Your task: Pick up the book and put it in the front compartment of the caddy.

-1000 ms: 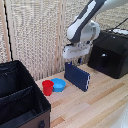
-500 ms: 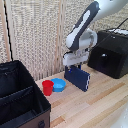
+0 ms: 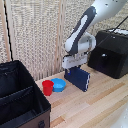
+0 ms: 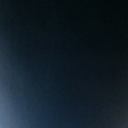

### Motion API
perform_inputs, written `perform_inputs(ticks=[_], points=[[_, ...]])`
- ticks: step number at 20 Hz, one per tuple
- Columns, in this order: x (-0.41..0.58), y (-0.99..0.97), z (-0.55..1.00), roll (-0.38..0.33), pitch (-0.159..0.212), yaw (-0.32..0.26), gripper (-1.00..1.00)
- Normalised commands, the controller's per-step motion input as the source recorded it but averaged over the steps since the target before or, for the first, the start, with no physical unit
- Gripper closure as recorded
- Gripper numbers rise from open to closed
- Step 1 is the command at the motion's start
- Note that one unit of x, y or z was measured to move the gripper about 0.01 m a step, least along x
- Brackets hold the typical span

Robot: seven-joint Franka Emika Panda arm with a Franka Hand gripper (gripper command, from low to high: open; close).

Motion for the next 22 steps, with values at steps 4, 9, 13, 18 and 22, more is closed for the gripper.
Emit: perform_inputs(ticks=[4,9,13,18,22], points=[[0.041,0.0,-0.11,-0.02,0.052,0.029,1.0],[-0.011,0.02,0.0,-0.059,0.012,-0.068,1.0],[-0.096,0.01,0.74,-0.147,0.0,-0.125,1.0],[-0.079,0.01,1.0,-0.054,-0.005,-0.046,1.0],[0.0,0.03,1.0,-0.002,0.002,-0.143,1.0]])
